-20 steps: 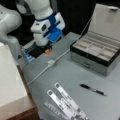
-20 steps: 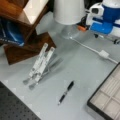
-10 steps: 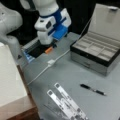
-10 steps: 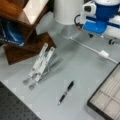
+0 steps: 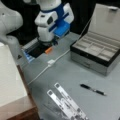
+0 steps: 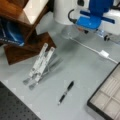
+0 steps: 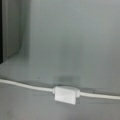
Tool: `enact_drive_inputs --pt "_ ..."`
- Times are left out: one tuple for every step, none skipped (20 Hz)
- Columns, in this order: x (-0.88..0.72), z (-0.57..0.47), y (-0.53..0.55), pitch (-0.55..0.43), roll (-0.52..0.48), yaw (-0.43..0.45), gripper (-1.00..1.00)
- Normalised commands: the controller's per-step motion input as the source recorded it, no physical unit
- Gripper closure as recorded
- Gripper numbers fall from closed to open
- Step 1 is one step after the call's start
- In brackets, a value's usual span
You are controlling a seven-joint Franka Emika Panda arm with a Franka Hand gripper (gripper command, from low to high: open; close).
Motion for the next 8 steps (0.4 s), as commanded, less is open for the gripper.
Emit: enact_drive_inputs --pt "0.36 0.31 -0.11 0.345 -0.111 0.121 -1.00" --pt "0.36 0.30 -0.11 0.322 -0.110 0.136 -1.00" --pt "0.38 0.28 -0.11 0.292 -0.119 0.141 -1.00" --pt "0.39 0.24 -0.11 0.260 -0.130 0.147 -1.00" --pt "0.39 0.20 -0.10 0.248 -0.135 0.149 -1.00" --pt "0.39 0.16 -0.10 0.218 -0.141 0.159 -1.00" --pt "0.39 0.13 -0.10 0.209 -0.151 0.167 -1.00" --pt "0.37 0.12 -0.09 0.208 -0.157 0.174 -1.00"
